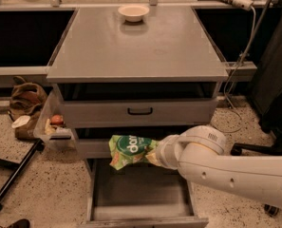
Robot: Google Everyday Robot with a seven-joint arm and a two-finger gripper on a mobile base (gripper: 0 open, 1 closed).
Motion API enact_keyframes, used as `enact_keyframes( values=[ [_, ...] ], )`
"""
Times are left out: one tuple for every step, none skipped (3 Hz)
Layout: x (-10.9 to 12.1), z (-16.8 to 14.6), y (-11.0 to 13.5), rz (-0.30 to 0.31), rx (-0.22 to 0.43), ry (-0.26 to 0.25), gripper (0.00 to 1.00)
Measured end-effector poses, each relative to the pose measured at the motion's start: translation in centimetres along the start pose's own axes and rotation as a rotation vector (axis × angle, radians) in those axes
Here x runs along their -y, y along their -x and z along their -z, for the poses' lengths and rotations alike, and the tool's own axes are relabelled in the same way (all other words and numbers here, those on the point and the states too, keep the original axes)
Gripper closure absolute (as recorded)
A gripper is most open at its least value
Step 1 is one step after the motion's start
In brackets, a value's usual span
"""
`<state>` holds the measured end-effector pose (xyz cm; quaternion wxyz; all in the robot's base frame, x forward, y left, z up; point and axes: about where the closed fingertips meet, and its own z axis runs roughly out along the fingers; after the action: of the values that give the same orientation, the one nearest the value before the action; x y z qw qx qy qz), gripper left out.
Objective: Place green rice chip bag into bottom drawer
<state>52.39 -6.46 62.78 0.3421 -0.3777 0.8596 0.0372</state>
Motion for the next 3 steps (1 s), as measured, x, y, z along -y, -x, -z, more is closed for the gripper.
enact_keyframes(
  values=[
    [0.0,-1.1,-0.7,-0.008,0.013,0.011,1.00],
    [0.0,-5.1,-3.4,-0.075,-0.003,0.040,1.00],
    [-0.9,-9.5,-5.5,-0.169,0.017,0.082,1.00]
  ],
)
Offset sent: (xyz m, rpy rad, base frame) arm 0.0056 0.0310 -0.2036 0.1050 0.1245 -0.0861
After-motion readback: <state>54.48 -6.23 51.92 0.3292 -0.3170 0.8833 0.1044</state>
